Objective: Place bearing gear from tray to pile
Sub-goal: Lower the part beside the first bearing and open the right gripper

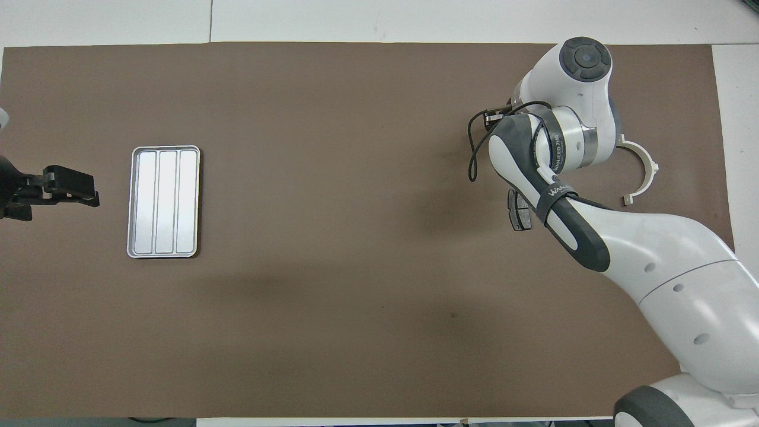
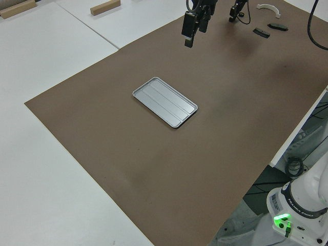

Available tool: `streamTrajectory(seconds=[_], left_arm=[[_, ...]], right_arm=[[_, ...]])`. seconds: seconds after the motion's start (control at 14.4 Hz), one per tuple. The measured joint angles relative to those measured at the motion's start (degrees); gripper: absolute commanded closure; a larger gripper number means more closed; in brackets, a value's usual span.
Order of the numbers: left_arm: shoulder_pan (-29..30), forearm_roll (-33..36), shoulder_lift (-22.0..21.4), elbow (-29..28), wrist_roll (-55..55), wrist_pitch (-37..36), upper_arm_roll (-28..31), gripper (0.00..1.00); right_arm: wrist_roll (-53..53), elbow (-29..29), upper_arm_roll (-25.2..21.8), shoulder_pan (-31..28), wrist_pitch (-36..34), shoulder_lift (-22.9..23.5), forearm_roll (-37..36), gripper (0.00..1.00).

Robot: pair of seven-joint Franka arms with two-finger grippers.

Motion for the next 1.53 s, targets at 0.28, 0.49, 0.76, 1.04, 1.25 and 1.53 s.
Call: streamTrajectory(seconds=[0.28, 0.49, 0.76, 1.04, 1.25, 1.53], left_arm=[[0.0, 0.0, 0.0, 0.0, 0.0, 0.0, 0.0, 0.0], [0.0, 0.0, 0.0, 0.0, 0.0, 0.0, 0.0, 0.0], [0.0, 0.0, 0.0, 0.0, 0.0, 0.0, 0.0, 0.0], [0.0, 0.0, 0.0, 0.0, 0.0, 0.0, 0.0, 0.0], [0.0, 0.0, 0.0, 0.0, 0.0, 0.0, 0.0, 0.0], [0.0, 0.0, 0.0, 0.0, 0.0, 0.0, 0.0, 0.0]], right_arm=[[0.0, 0.0, 0.16, 0.14, 0.01, -0.59, 0.0, 0.0], [0.0, 0.0, 0.16, 0.09, 0.01, -2.19, 0.0, 0.0], [0.0, -0.07, 0.06, -0.14, -0.05, -4.02, 0.0, 0.0], [0.0, -0.25, -0.01, -0.62, -1.38, -5.56, 0.0, 0.0], [-0.08, -0.2, -0.12, -1.76, -6.56, -9.07, 0.0, 0.0], [-0.2, -0.23, -0.12, -3.38, -16.36, -16.82, 0.06, 0.0]])
